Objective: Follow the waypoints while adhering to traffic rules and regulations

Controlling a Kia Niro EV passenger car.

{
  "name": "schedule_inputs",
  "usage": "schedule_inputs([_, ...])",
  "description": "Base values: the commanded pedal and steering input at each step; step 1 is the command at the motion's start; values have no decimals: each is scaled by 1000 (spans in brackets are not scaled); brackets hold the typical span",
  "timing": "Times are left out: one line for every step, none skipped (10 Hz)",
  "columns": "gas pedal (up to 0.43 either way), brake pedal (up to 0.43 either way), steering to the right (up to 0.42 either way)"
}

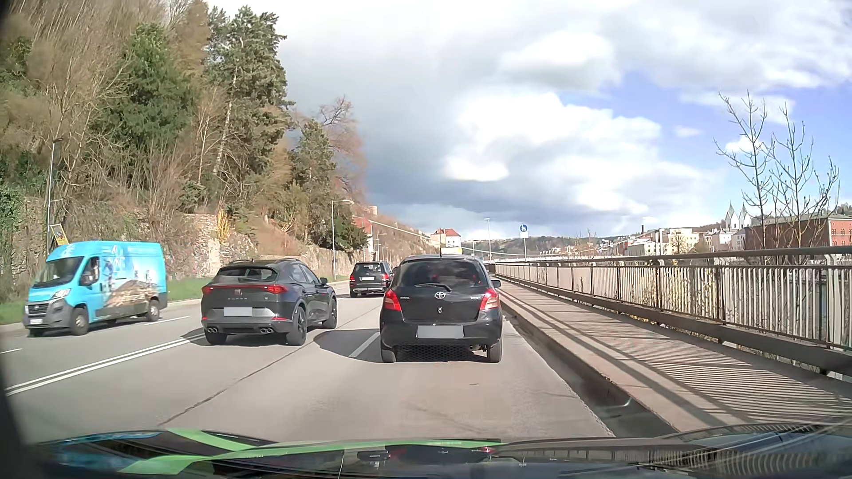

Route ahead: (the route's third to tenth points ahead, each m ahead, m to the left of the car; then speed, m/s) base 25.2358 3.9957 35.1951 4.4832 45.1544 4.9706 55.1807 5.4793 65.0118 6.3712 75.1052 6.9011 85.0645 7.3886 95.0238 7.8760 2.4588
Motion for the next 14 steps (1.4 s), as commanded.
schedule_inputs([0, 0, -5])
schedule_inputs([0, 0, -5])
schedule_inputs([0, 0, -5])
schedule_inputs([0, 0, -5])
schedule_inputs([0, 0, -5])
schedule_inputs([0, 0, -5])
schedule_inputs([0, 0, -5])
schedule_inputs([0, 0, -5])
schedule_inputs([0, 0, -4])
schedule_inputs([0, 0, -5])
schedule_inputs([0, 18, -4])
schedule_inputs([0, 43, -4])
schedule_inputs([0, 61, -5])
schedule_inputs([0, 67, -4])
